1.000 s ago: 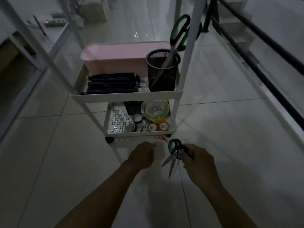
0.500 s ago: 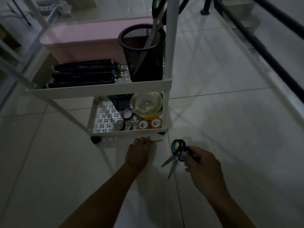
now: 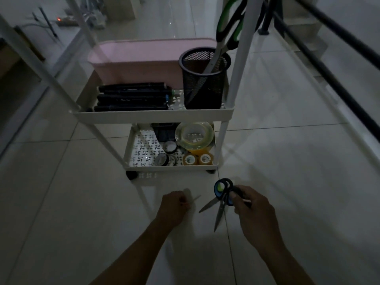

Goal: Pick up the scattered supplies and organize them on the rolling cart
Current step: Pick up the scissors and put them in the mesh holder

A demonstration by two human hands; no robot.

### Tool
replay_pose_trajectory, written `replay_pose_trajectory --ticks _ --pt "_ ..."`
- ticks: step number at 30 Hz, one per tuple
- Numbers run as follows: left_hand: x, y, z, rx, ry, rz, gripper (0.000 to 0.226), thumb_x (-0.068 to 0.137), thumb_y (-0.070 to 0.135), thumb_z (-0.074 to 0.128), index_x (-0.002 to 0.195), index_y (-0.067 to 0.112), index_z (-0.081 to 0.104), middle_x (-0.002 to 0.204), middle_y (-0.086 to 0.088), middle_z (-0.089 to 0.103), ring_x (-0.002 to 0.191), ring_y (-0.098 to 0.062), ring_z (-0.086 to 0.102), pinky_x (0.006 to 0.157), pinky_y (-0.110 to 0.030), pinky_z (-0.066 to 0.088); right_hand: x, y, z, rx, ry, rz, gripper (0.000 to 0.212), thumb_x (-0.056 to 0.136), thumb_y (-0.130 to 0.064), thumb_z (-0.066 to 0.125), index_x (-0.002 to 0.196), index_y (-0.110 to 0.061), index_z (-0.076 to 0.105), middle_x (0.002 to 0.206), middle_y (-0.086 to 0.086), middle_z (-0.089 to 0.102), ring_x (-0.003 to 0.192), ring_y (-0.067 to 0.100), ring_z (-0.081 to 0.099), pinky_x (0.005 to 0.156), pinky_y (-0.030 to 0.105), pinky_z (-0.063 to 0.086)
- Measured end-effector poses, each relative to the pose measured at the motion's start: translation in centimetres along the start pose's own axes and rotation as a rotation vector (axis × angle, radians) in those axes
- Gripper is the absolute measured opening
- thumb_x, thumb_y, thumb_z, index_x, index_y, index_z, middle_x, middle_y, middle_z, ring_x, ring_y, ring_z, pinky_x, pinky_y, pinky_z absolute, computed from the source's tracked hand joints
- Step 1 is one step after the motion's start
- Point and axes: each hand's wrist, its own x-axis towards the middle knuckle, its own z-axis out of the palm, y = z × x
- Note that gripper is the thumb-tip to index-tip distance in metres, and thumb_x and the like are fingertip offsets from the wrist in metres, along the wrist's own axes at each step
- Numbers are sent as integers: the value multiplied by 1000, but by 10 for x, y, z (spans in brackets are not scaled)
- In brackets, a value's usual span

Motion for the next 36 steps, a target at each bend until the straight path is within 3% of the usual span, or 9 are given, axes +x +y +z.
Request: replay_pose_trajectory --ticks 6,10,14,17,19,23,28,31,36 --pt "-30 5 -56 -377 -31 -41 4 89 16 68 91 19 69 90 -2 68 68 -24 70 59 -31 56 -7 -26 0 74 31 -1 16 94 -29 55 86 -40 61 85 -16 69 82 3 65 81 42 57" --pt "-46 23 -118 -249 87 98 27 76 25 81 96 29 63 85 5 70 78 -10 67 67 -21 50 -11 -62 -3 159 76 -92 11 95 -26 54 94 -34 63 89 -12 69 86 8 66 81 45 56" --pt "-66 51 -179 -366 204 135 5 80 29 78 80 26 73 80 5 72 77 -9 68 63 -27 55 -14 -102 -5 291 126 -176 15 91 -37 54 102 -32 64 98 -6 70 93 18 68 79 51 57" --pt "-84 70 -213 -593 205 202 1 80 20 78 81 20 77 77 -6 74 69 -15 68 57 -26 55 -16 -124 -7 275 175 -270 29 87 -46 50 109 -30 62 104 -7 69 98 16 67 81 49 57" --pt "-93 76 -224 -686 186 219 6 79 15 78 84 14 77 79 -13 74 72 -19 69 65 -26 58 -19 -136 -8 251 216 -353 20 94 -36 53 110 -27 62 102 -9 68 95 12 67 78 46 58" --pt "-95 74 -239 -631 290 230 20 77 16 80 96 21 75 87 -4 75 84 -22 72 79 -43 61 -24 -170 -15 205 284 -565 21 95 -26 51 114 -24 59 101 -20 62 96 6 67 76 36 61" --pt "-102 88 -273 -661 376 311 14 79 13 78 92 16 74 84 -7 75 82 -26 72 80 -46 60 -23 -245 -41 290 496 -829 25 96 -16 51 120 -13 56 107 -26 56 102 0 62 82 27 58" --pt "-104 98 -294 -701 392 331 16 77 11 79 92 16 75 84 -5 76 83 -24 73 81 -44 60 -14 -279 -45 364 585 -928 25 96 -14 52 121 -12 54 108 -18 59 106 8 63 86 29 56" --pt "-95 103 -315 -743 410 344 15 77 9 78 91 14 75 85 -8 76 82 -23 73 77 -33 59 18 -284 -27 260 554 -972 28 95 -17 51 118 -3 56 110 3 61 105 18 61 89 16 49"
